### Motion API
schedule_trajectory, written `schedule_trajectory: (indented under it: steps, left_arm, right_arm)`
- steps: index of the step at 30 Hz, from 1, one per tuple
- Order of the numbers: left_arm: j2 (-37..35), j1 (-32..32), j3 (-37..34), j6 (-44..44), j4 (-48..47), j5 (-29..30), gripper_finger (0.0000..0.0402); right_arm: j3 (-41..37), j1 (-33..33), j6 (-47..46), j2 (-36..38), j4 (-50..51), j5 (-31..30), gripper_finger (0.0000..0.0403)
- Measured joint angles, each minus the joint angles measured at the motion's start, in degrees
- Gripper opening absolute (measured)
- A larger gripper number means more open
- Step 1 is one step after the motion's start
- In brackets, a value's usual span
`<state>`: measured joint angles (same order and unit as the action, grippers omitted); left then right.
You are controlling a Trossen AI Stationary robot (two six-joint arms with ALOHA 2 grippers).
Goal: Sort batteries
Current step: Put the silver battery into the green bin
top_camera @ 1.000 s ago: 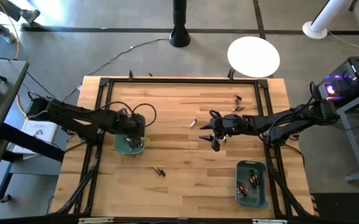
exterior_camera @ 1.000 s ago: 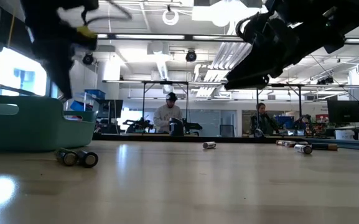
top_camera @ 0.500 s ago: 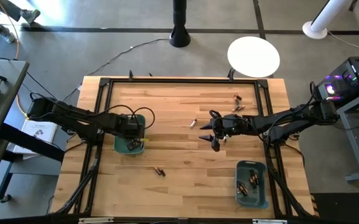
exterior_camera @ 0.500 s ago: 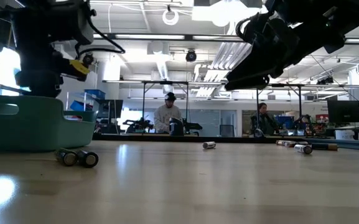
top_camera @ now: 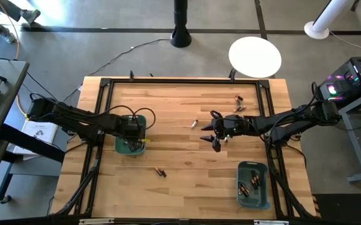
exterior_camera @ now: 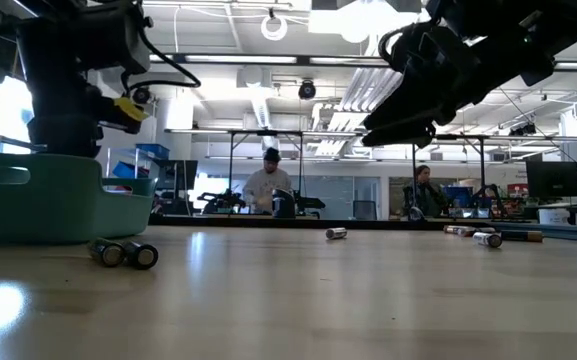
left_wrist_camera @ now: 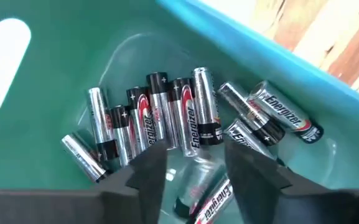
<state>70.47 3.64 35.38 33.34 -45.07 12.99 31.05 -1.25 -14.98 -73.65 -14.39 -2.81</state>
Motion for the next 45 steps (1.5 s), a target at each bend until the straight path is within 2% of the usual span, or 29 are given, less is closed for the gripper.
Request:
schedule_trajectory:
  steps: [6, 11, 14, 18, 24, 28, 32, 35, 37, 40, 44, 45]
  left_arm:
    - [-2.3, -0.7, 3.7, 0.0, -4.5, 0.1, 0.0203]
    - [-5.1, -0.9, 8.0, -1.7, -5.7, 4.2, 0.0205]
    - [-6.9, -0.9, 10.5, -3.9, -5.0, 7.7, 0.0204]
    - [-9.4, -0.7, 11.8, -10.5, 2.3, 10.0, 0.0204]
    - [-9.5, -0.5, 11.5, -19.5, 15.8, 10.1, 0.0204]
    - [-8.4, -0.5, 11.5, -21.0, 18.3, 9.6, 0.0204]
    - [-6.7, -0.5, 11.5, -21.0, 18.2, 9.5, 0.0204]
    - [-5.1, -0.4, 11.4, -21.0, 18.3, 9.5, 0.0204]
    - [-3.9, -0.2, 11.4, -21.0, 18.5, 9.5, 0.0204]
    - [-1.8, 0.6, 11.4, -21.0, 19.1, 9.5, 0.0204]
    - [0.8, 2.8, 11.4, -21.7, 21.3, 9.4, 0.0204]
    - [1.5, 3.7, 11.4, -22.8, 22.4, 9.5, 0.0204]
  right_arm:
    - [0.0, 0.6, -1.6, 0.0, 2.1, 0.0, 0.0212]
    - [0.0, 3.4, 0.0, -0.2, 4.9, 0.1, 0.0235]
    - [0.0, 6.2, 2.2, -1.9, 3.7, 3.0, 0.0259]
    - [0.8, 9.3, 11.4, -7.7, 0.7, 6.6, 0.0282]
    - [9.9, 12.4, 30.5, -19.9, 4.2, 7.5, 0.0280]
    - [18.0, 14.5, 40.5, -25.9, 14.9, 7.4, 0.0279]
    - [24.8, 17.0, 46.5, -30.5, 26.9, 7.5, 0.0274]
    - [27.6, 18.7, 48.4, -33.1, 29.6, 9.2, 0.0249]
    - [28.9, 19.7, 49.6, -34.6, 31.0, 11.8, 0.0217]
    - [29.7, 20.4, 49.2, -36.0, 32.4, 15.0, 0.0149]
    - [29.4, 20.1, 44.5, -36.3, 32.7, 16.2, 0.0041]
    - [29.3, 19.8, 42.7, -36.3, 32.6, 17.0, 0.0028]
